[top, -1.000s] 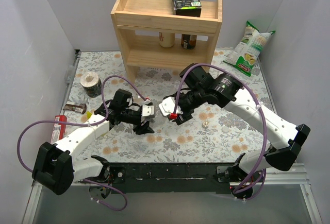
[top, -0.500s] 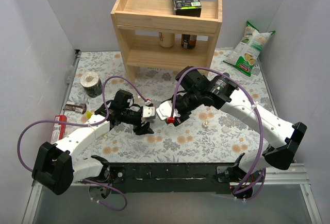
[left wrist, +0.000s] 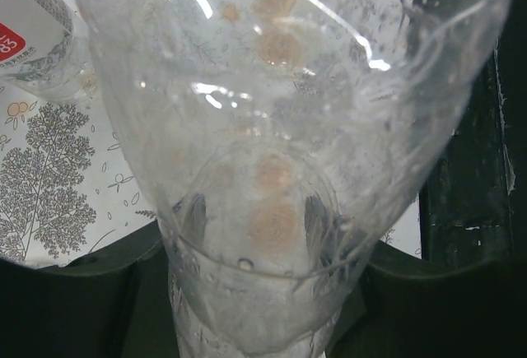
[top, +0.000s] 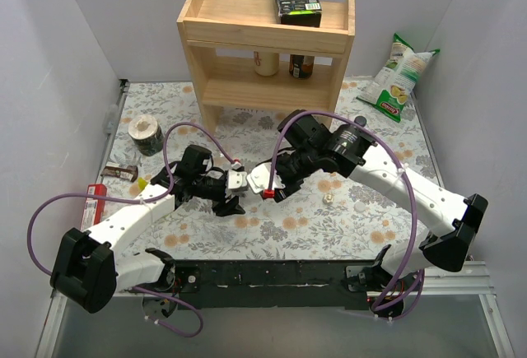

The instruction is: Screw on the bottle caps

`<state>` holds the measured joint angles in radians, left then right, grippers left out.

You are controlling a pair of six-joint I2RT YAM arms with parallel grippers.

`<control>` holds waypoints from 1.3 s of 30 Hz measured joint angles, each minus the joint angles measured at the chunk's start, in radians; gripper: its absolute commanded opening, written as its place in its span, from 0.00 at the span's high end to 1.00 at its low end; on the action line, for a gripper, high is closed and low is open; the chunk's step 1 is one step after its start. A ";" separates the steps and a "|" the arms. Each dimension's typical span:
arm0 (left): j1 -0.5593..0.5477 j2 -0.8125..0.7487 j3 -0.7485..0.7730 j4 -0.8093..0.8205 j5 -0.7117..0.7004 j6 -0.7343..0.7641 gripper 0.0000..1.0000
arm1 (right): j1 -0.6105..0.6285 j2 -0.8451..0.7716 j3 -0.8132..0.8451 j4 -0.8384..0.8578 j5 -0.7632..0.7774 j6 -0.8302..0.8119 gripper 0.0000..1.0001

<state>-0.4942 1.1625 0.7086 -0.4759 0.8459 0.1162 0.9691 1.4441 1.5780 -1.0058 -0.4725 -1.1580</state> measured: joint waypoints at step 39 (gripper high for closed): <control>-0.116 -0.196 -0.179 0.299 -0.397 -0.309 1.00 | -0.106 0.122 0.075 0.071 0.002 0.752 0.99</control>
<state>-0.6106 0.9668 0.5301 -0.1768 0.4492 -0.1932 0.8635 1.5658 1.6527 -0.9344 -0.4706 -0.4065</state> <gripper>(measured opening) 0.486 0.408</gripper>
